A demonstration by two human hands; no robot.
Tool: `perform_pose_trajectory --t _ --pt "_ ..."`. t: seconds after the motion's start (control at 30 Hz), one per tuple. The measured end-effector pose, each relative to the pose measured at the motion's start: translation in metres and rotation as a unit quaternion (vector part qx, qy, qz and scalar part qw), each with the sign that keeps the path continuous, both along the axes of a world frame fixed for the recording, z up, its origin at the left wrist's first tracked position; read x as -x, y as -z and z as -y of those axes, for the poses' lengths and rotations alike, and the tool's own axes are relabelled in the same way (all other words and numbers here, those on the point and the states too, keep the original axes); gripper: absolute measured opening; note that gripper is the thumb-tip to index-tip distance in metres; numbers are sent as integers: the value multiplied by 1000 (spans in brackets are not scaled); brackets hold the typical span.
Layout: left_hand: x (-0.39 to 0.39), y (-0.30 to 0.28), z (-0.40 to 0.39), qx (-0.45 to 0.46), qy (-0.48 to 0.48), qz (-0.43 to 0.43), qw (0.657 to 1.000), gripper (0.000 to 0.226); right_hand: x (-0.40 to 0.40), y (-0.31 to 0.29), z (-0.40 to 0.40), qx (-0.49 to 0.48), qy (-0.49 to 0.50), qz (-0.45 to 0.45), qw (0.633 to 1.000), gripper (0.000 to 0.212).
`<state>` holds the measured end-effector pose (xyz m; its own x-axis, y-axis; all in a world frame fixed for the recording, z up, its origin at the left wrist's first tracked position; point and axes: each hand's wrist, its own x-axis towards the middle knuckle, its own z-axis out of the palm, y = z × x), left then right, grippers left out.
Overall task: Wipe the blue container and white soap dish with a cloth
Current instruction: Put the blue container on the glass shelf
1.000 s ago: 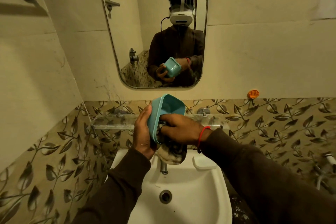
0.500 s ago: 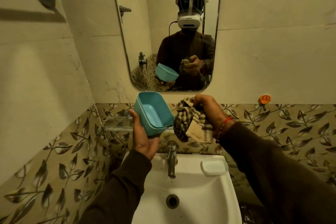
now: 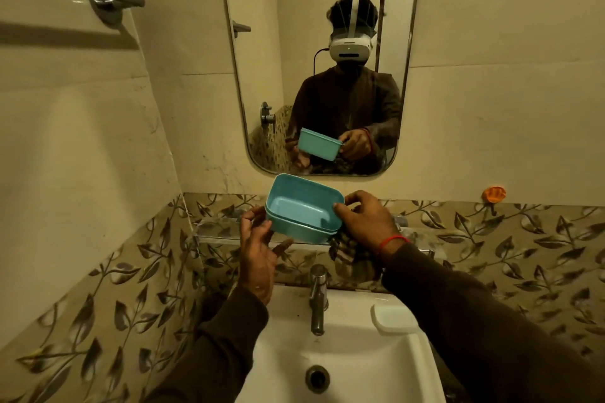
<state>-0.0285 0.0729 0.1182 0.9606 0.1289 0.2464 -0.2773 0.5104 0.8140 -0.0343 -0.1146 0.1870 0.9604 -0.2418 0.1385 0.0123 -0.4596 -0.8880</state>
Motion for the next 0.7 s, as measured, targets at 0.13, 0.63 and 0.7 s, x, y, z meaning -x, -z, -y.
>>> perform_pose_trajectory --t 0.13,0.63,0.7 --pt "-7 0 -24 -127 -3 -37 991 51 -18 7 -4 50 -12 24 998 21" --pt "-77 24 -54 -226 -84 -151 959 42 -85 25 -44 12 -59 -17 998 19" --pt "-83 26 -55 -279 -102 -142 944 39 -93 28 -46 4 -76 -34 997 22"
